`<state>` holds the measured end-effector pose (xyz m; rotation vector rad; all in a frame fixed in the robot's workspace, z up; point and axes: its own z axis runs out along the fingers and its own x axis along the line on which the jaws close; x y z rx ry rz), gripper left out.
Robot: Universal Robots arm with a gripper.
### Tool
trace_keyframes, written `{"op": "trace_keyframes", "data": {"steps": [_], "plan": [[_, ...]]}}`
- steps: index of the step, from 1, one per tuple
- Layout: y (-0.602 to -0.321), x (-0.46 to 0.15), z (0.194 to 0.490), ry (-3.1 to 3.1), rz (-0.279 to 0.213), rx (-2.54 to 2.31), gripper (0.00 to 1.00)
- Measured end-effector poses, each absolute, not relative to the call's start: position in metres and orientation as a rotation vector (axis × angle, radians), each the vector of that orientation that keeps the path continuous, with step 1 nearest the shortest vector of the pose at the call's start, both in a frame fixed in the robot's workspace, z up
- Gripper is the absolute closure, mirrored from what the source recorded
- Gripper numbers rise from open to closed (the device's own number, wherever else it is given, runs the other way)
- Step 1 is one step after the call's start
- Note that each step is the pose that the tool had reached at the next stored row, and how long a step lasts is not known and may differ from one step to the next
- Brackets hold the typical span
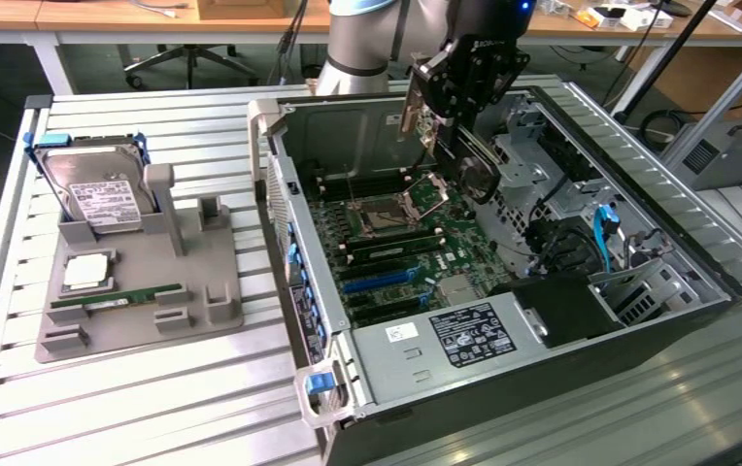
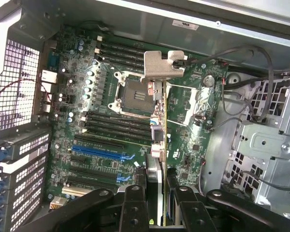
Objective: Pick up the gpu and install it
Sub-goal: 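Insert the gpu into the slot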
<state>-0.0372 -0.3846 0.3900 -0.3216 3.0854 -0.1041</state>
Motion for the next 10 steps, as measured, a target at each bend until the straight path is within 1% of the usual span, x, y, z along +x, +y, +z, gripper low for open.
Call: {"op": "trace_keyframes", "data": {"steps": [10], "plan": [[-0.3846,-0.0372,0.39,3.084,-0.105,-0.334,0.73]]}}
